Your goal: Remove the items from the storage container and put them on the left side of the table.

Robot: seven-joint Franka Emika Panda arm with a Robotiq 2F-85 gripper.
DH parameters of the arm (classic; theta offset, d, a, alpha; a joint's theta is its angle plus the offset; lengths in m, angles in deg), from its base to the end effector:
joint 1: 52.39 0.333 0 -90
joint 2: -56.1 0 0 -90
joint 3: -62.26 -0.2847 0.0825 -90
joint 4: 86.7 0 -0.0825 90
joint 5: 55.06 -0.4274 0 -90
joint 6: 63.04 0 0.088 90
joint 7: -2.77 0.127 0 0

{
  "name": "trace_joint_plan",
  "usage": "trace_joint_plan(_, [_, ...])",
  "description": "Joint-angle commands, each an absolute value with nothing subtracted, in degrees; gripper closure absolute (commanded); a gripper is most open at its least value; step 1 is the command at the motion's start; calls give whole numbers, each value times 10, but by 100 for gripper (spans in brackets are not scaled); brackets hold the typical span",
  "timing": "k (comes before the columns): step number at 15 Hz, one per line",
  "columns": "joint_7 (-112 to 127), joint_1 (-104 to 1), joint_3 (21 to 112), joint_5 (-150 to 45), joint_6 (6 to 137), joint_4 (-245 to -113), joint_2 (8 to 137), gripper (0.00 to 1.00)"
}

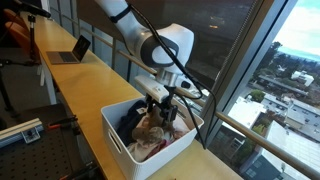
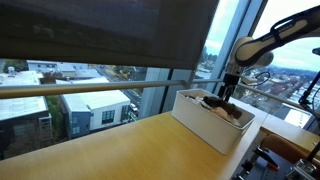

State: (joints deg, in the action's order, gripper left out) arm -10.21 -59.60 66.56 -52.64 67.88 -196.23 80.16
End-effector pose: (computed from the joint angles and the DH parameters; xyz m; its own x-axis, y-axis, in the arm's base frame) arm 0.6268 -0.1294 0.1942 0.9965 0.0583 -0.0593 0.0612 -0.9969 0.0491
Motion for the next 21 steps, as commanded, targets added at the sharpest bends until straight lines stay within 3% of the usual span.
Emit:
trace_joint_plan(1, [-124, -609, 668, -507, 699, -1947, 834, 1])
trace_joint_plan(2, [-126, -612, 666, -507, 702, -1951, 837, 26])
trace_joint_plan(4, [-131, -615, 658, -517, 706, -1962, 837, 32])
trace_joint_plan(13, [-136, -578, 603, -540, 681, -2054, 670, 97])
trace_joint_plan(21, [-84, -461, 540, -513, 587, -1983, 594, 96])
